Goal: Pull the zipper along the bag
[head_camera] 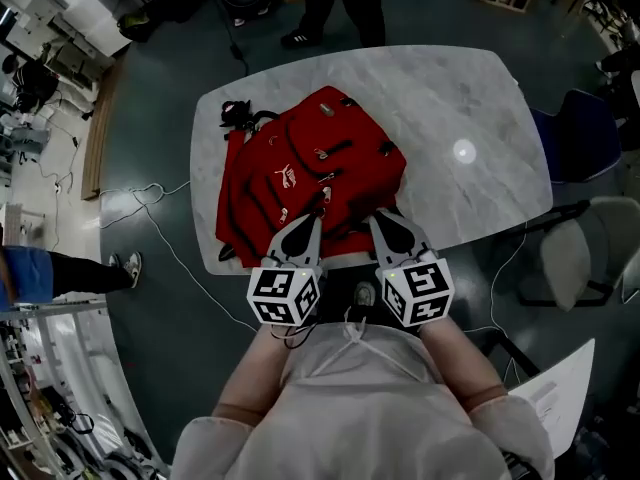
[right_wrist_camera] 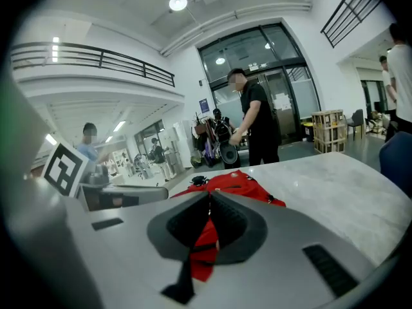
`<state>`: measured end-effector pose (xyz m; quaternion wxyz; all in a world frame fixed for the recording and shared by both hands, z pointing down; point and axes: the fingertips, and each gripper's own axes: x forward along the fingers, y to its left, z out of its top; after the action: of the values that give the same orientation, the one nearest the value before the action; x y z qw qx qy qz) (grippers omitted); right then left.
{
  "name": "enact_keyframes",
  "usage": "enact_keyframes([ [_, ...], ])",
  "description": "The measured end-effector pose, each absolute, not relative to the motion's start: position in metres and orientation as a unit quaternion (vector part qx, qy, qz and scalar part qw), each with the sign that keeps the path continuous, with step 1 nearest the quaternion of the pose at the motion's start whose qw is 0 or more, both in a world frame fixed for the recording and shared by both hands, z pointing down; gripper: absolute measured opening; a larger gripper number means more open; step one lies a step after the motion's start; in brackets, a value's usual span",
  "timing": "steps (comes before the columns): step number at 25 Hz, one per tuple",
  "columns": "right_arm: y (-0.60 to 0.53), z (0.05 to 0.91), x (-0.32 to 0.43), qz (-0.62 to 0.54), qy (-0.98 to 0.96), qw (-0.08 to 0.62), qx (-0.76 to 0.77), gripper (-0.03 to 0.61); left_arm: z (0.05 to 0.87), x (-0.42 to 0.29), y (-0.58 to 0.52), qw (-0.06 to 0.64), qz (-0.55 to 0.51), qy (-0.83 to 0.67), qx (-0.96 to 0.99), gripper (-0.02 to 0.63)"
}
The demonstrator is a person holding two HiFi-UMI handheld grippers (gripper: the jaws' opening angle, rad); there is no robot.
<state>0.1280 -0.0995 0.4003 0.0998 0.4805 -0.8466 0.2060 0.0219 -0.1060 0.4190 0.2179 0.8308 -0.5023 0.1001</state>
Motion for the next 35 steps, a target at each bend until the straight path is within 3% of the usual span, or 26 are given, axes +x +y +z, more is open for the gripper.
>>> enact_keyframes([
  [20,-0.232,0.469,0.083,0.234,-0.820,0.208,0.479,0.028,0.530,0.003,-0.197,0.311,0.192,-0.399,0.841,0.021],
  [26,-0.237,0.500,0.081,0.248,-0.814,0.246,0.465,0.028,0.539,0.011,-0.195,0.312,0.192,-0.375,0.852,0.042],
  [35,-0.236,0.514,0.084,0.267,-0.812,0.244,0.459,0.028,0.545,0.023,-0.191,0.284,0.240,-0.311,0.875,0.061],
])
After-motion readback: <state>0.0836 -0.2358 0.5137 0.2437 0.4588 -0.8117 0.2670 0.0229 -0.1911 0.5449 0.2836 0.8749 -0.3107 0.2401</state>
